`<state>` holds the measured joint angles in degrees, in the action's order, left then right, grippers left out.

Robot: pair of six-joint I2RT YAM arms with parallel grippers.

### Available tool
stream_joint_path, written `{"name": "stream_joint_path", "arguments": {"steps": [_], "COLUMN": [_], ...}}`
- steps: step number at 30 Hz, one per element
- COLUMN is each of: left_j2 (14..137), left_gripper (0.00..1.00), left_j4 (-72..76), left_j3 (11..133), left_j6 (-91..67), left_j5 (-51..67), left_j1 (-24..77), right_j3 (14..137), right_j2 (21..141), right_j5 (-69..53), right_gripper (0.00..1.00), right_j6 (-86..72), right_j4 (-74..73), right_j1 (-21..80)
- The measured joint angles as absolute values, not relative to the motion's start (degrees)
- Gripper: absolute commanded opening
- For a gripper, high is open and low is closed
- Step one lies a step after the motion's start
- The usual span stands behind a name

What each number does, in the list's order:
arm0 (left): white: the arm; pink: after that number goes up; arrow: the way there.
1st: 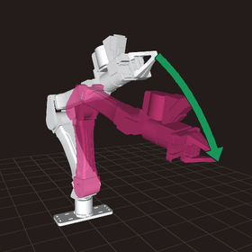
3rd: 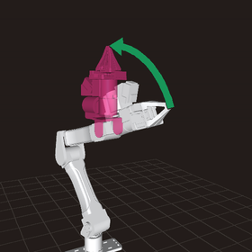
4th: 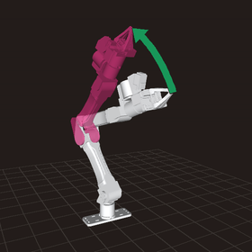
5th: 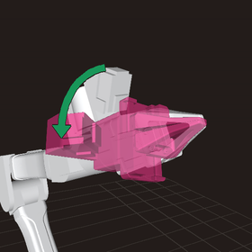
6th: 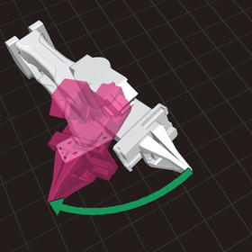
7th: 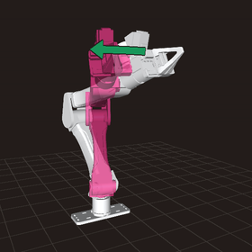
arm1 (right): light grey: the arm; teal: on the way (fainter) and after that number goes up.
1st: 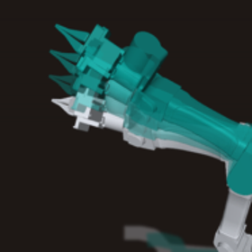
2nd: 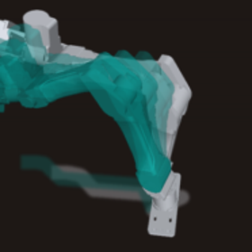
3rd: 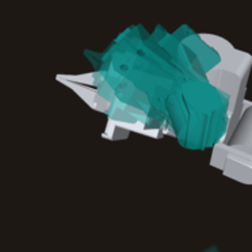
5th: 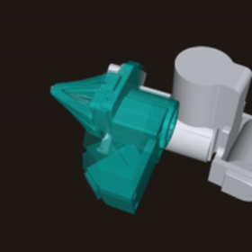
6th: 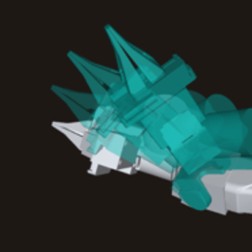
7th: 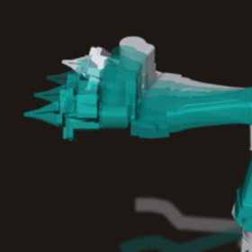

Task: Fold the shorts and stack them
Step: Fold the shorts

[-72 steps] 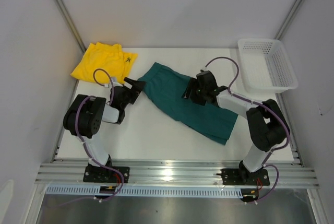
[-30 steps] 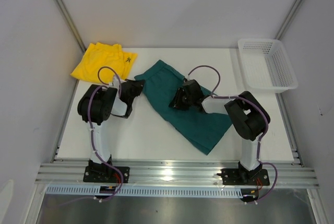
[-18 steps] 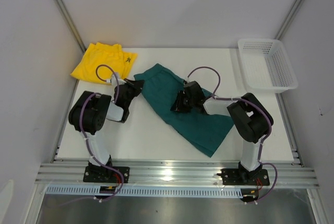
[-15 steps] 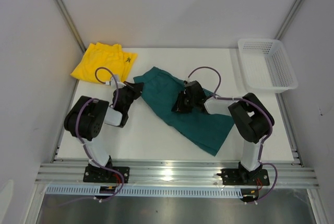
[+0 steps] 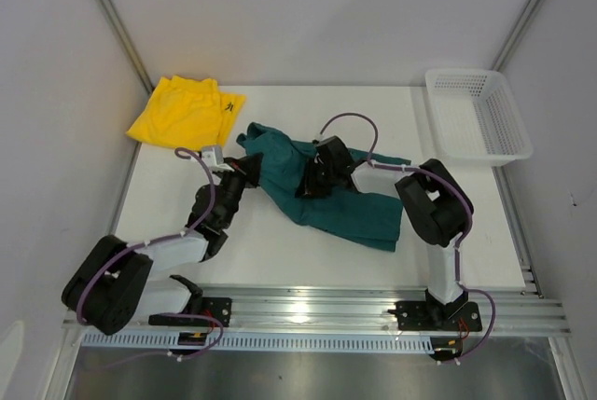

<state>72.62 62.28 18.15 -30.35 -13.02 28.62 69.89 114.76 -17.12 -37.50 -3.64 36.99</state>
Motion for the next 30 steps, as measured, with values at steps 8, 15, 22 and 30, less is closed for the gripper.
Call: {"name": "stream_joint_path", "arguments": {"steps": [8,15,22,30], "left_j2": [63.0,62.5,62.4,55.6], "left_gripper": [0.00,0.00,0.00,0.01], "left_j4": [52.1,51.2,50.7,40.7], "left_j3": [12.2,10.4,7.9,3.7], "left_j6": [-31.6,-32.0,-35.8,-44.3], "left_j5": [-22.6,-23.9,-25.4,-27.9], "left_j1": [29.0,29.0,29.0,29.0], "right_j3": [69.1,64.9,64.5,61.5], "right_j2": [113.9,109.5,105.4,104.5], "right_j5": [-17.6,-18.1,-17.3,-17.6], "right_gripper": [0.33,0.36,0.37,0.36], "right_j6": [-37.4,-36.3,-34.8,-32.9], "right_j4": [-5.1,-7.4,-13.0,-13.6], "right_j1": [38.0,36.9,35.5,32.9]}}
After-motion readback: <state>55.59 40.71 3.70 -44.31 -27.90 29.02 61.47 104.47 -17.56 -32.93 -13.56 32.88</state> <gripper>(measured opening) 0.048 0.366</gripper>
